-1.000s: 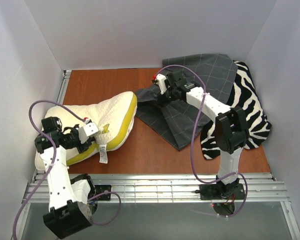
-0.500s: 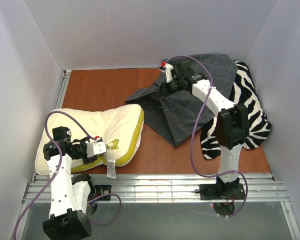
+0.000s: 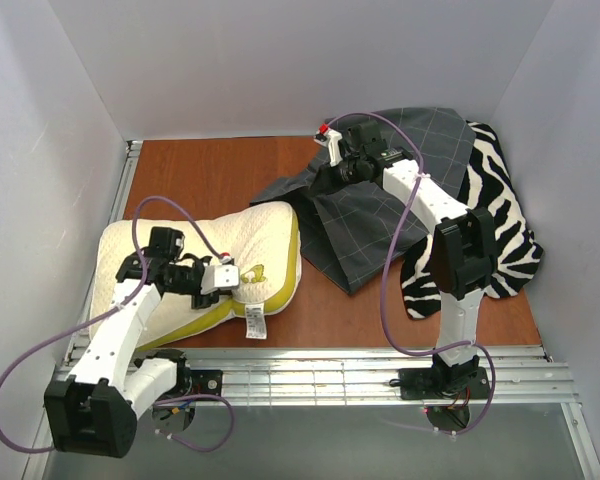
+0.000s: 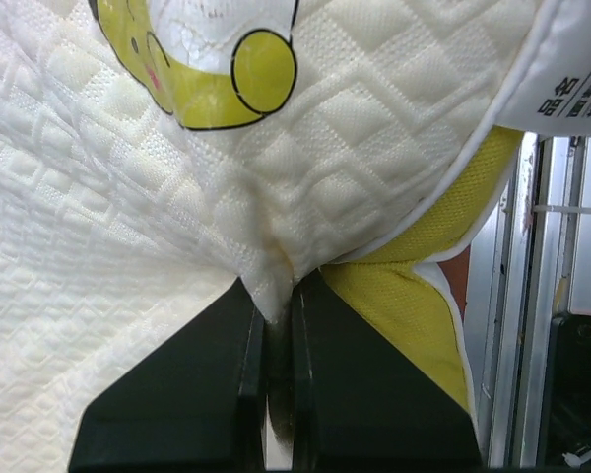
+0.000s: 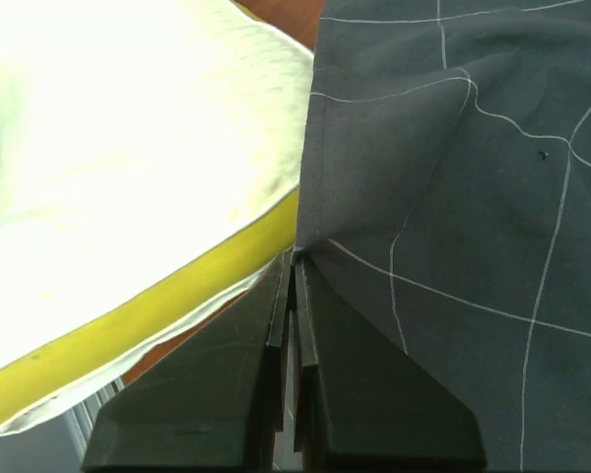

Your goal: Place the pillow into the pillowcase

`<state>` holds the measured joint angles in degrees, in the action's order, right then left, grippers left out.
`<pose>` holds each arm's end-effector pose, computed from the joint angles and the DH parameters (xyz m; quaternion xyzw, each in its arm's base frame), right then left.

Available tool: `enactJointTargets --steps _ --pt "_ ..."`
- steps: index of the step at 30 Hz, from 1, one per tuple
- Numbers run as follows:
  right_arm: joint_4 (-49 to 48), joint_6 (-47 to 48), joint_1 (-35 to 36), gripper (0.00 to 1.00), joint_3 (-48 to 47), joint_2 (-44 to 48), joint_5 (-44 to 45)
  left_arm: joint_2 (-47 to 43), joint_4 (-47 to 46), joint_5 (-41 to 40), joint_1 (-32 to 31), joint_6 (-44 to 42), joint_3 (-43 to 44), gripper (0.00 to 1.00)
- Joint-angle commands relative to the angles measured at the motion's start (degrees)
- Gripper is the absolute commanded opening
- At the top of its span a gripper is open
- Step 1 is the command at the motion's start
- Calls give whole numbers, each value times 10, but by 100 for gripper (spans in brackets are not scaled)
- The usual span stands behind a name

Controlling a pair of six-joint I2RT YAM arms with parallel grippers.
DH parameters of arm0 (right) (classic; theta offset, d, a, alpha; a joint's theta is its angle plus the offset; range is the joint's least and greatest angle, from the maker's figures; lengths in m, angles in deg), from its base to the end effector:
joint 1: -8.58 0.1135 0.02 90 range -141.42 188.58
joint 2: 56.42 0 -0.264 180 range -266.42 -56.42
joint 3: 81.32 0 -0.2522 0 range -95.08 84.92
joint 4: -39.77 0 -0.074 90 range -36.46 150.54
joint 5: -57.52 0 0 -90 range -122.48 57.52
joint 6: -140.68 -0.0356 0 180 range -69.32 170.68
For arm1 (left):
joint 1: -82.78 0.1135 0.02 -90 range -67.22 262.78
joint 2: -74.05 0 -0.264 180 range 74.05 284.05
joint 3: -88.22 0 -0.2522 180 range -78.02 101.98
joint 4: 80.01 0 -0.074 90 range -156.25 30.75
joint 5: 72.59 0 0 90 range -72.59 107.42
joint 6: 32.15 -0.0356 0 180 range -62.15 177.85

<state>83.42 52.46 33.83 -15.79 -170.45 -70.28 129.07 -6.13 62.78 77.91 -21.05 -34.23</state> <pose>0.4014 0.2135 0.2866 -0.3280 0.8142 0.3675 0.3073 0.1496 -0.0382 0.2471 0.6544 0.6361 -0.2139 0.3485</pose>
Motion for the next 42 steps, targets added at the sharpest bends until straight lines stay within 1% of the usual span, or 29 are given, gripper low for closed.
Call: enactJointTargets --steps 1,5,6,8,9,11,12,14,15,19,21,22,24,25,26,27,28,30,32,33,34,35,36,37,38,39,41,42 --pt "-11 -9 1 1 -4 31 -24 18 -99 9 -42 87 32 0" --pt "-12 -4 1 1 6 44 -30 45 -123 -10 -79 117 38 0" --pt "-13 -5 1 1 7 46 -32 49 -139 -27 -100 124 33 0" --pt "-13 -6 1 1 9 51 -42 52 -159 -42 -124 139 28 0" --pt "-14 -6 1 1 9 52 -44 54 -173 -47 -148 152 25 0" --pt "-14 -5 1 1 9 55 -48 68 -188 -68 -173 168 26 0" --pt "-14 -5 1 1 9 57 -48 73 -206 -71 -189 193 31 0" --pt "-13 -3 1 1 13 60 -50 94 -210 -72 -201 200 42 0" --pt "-14 1 1 1 17 61 -48 102 -214 -77 -218 204 46 0" --pt "-18 1 2 1 24 61 -29 120 -231 -96 -253 250 62 0" --pt "-17 2 2 1 23 60 -37 123 -249 -118 -263 274 57 0" --pt "-17 2 4 1 28 64 -40 124 -261 -127 -263 300 54 0" --pt "-17 7 4 1 38 70 -42 133 -301 -172 -263 334 53 0" --pt "-18 12 6 1 52 77 -41 140 -315 -189 -263 371 56 0" --pt "-18 16 5 1 59 80 -39 147 -342 -207 -263 388 65 0" --pt "-17 17 6 1 66 82 -36 163 -355 -260 -263 403 72 0" --pt "-17 22 6 1 79 87 -30 171 -366 -277 -263 422 78 0" --pt "-19 27 8 1 89 88 -25 191 -385 -320 -259 429 90 0" --pt "-19 33 11 1 91 87 -3 205 -379 -305 -259 429 95 0" --pt "-18 35 15 20 90 85 9 215 -372 -259 -258 429 98 0" --pt "-13 40 15 41 93 84 37 219 -370 -241 -258 434 96 0" --pt "-6 45 15 41 99 87 52 223 -370 -225 -258 434 96 0" --pt "-3 50 14 56 110 93 73 229 -368 -208 -258 438 96 0" --pt "-2 53 13 60 130 117 116 241 -365 -179 -257 437 95 0" --pt "-4 63 10 62 150 132 130 247 -369 -174 -255 436 92 0" --pt "-3 65 6 63 192 161 144 254 -371 -168 -254 441 89 0" --pt "-4 70 1 61 229 186 163 274 -375 -142 -242 443 90 0" --pt "-4 74 1 57 268 208 166 280 -377 -133 -235 450 93 0"
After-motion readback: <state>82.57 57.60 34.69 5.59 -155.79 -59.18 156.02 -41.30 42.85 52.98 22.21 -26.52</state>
